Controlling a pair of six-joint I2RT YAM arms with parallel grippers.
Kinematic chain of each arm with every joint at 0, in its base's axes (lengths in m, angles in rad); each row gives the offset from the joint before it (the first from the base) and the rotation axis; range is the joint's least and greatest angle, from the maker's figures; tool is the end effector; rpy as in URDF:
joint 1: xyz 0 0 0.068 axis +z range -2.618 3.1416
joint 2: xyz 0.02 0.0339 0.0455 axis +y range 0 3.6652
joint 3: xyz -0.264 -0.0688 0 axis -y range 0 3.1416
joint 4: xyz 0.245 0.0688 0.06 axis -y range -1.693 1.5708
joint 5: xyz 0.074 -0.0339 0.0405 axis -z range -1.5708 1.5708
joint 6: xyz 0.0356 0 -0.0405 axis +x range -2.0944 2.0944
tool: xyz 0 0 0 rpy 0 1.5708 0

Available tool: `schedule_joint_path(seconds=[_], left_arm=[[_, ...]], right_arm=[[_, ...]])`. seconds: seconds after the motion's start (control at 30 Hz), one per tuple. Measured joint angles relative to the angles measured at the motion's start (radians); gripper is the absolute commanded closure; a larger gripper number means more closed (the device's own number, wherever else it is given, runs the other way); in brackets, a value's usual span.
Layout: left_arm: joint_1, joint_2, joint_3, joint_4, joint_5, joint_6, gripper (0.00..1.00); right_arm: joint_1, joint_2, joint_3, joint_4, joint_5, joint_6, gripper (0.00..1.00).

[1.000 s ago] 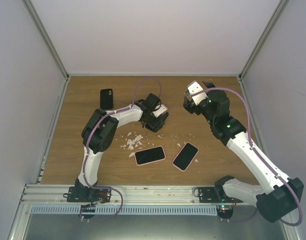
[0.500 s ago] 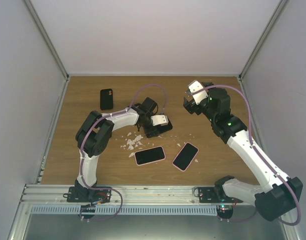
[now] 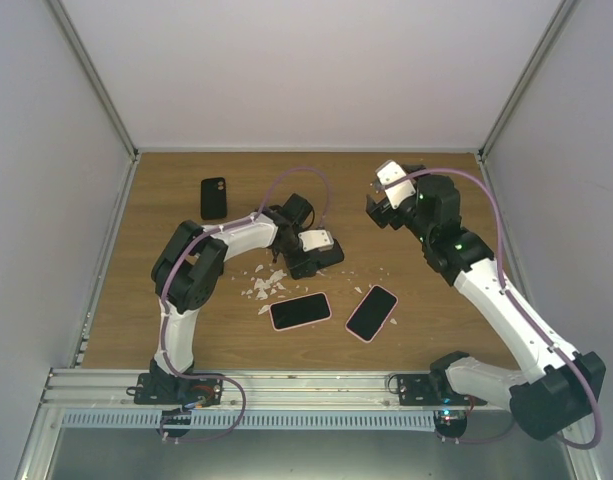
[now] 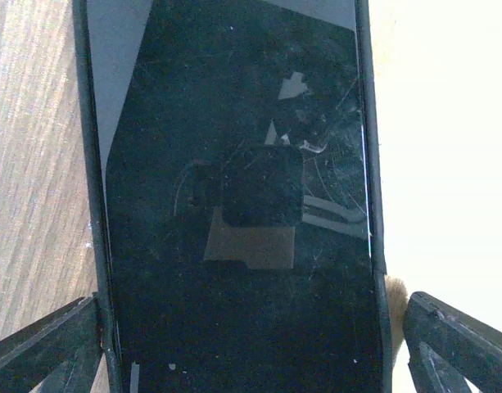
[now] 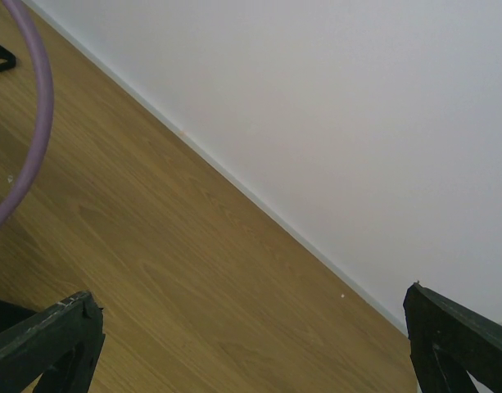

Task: Take the phone out of the phone case
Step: Pick up the phone at the center of the board.

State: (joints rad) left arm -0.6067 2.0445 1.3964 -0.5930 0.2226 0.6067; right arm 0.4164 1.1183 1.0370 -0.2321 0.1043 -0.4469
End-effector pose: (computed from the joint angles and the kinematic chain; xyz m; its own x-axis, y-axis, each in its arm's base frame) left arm 0.3300 -0.2386 0.1455 -0.2880 0.8768 -0.3851 0.9483 0.3172 0.0130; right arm 0.2372 0.1008 0.3571 -0.1196 -0.5229 -0.8440 -0.4029 0.8025 -0.4401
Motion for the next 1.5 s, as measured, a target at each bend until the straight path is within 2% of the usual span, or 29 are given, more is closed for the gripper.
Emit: schedule_joint_path(seconds=[0.23, 0.33, 0.43, 0.63, 1.0, 1.27, 1.5], left_arm=[[-0.002, -0.002, -0.016, 0.060, -0.031, -0.105, 0.13], [-0.002, 0.001, -0.014, 0.074, -0.039, -0.133, 0.22], [-0.002, 0.001, -0.014, 0.080, -0.043, -0.144, 0.36], [-0.002, -0.019, -0.046, 0.112, -0.040, -0.109, 0.50], [0.001, -0.135, -0.184, 0.119, -0.050, 0.055, 0.59], [0.001, -0.248, -0.206, 0.084, -0.057, 0.208, 0.61], [-0.018, -0.384, -0.223, 0.094, -0.056, 0.367, 0.62]], right_arm=[[-0.001, 0.040, 0.015, -0.008, -0.003, 0.016, 0.00], [-0.009, 0.050, 0.018, -0.017, -0.018, 0.030, 0.00], [-0.039, 0.061, 0.028, -0.037, -0.047, 0.049, 0.00], [-0.121, 0.075, 0.067, -0.099, -0.174, 0.063, 0.00], [-0.214, 0.121, 0.082, -0.240, -0.506, 0.052, 0.00], [-0.228, 0.137, 0.085, -0.281, -0.639, 0.056, 0.00], [-0.231, 0.231, 0.140, -0.375, -0.758, 0.028, 0.00]])
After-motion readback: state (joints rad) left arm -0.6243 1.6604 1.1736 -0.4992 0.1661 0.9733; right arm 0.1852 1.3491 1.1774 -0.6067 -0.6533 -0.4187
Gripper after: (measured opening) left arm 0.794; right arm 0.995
